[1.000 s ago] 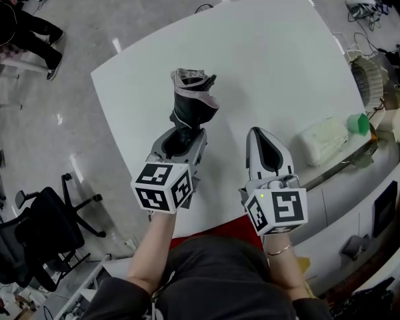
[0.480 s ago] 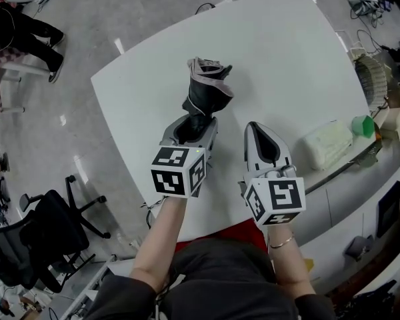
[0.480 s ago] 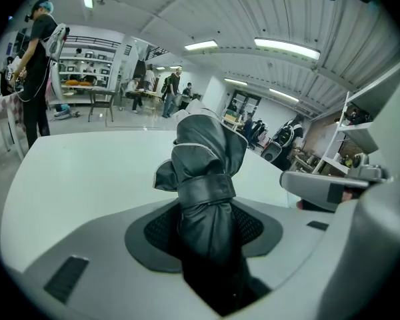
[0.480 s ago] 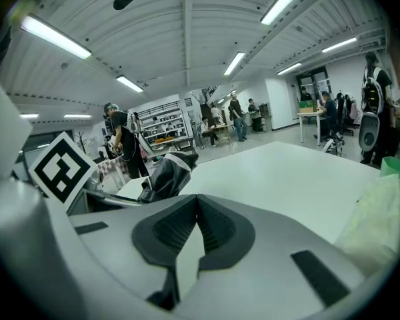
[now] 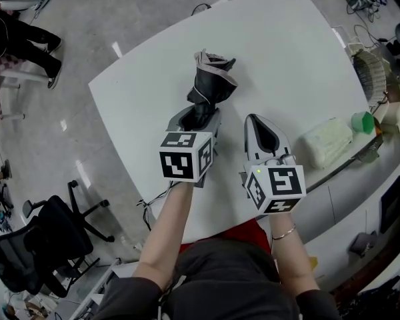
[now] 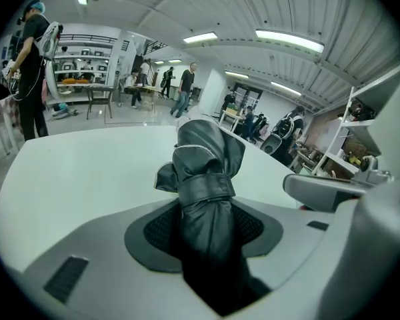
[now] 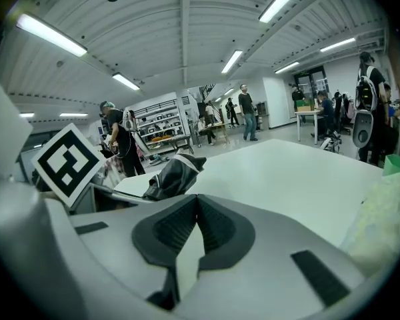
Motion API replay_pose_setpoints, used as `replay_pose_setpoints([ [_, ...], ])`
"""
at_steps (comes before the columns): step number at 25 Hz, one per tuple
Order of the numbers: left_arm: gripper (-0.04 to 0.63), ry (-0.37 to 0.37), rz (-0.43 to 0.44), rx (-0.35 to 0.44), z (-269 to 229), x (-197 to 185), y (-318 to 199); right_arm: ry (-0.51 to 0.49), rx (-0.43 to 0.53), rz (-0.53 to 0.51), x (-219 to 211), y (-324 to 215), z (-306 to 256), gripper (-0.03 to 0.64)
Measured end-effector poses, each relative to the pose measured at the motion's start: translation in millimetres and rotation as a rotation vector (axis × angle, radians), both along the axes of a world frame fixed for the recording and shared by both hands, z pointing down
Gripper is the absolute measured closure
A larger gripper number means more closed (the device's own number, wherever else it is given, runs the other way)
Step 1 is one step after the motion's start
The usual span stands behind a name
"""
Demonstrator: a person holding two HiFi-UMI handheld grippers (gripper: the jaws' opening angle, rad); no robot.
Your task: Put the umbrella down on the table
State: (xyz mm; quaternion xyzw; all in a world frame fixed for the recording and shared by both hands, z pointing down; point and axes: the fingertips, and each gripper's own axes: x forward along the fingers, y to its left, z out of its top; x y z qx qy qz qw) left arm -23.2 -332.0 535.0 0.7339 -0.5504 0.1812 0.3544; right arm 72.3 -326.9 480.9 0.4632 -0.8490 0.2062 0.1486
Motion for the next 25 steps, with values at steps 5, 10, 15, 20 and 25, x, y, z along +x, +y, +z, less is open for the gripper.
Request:
replay_pose_setpoints([
  [5, 0.396, -0.009, 0.029, -0.016, 4.1, 8.8, -11.3, 0.004, -0.009, 0.001, 1.1, -1.4, 3.6, 0.598],
  [10, 0.388, -0.032, 0.033, -0.050, 10.4, 12.5, -16.5, 0.007, -0.012, 0.007, 3.3, -3.0, 4.1, 0.598],
  [15, 0.381, -0.055, 0.034, -0.056, 11.4, 15.6, -18.6, 0.010, -0.015, 0.014, 7.4, -3.1, 5.3, 0.598],
  [20, 0.374, -0.074, 0.040, -0.043, 10.8, 17.3, -20.6, 0.010, -0.013, 0.023, 8.3, -3.3, 3.5, 0.598],
  [25, 0.324, -0.100, 0.022, 0.008, 4.1, 15.8, -23.4, 0.017, 0.001, 0.043, 14.1, -2.7, -3.8, 0.598],
])
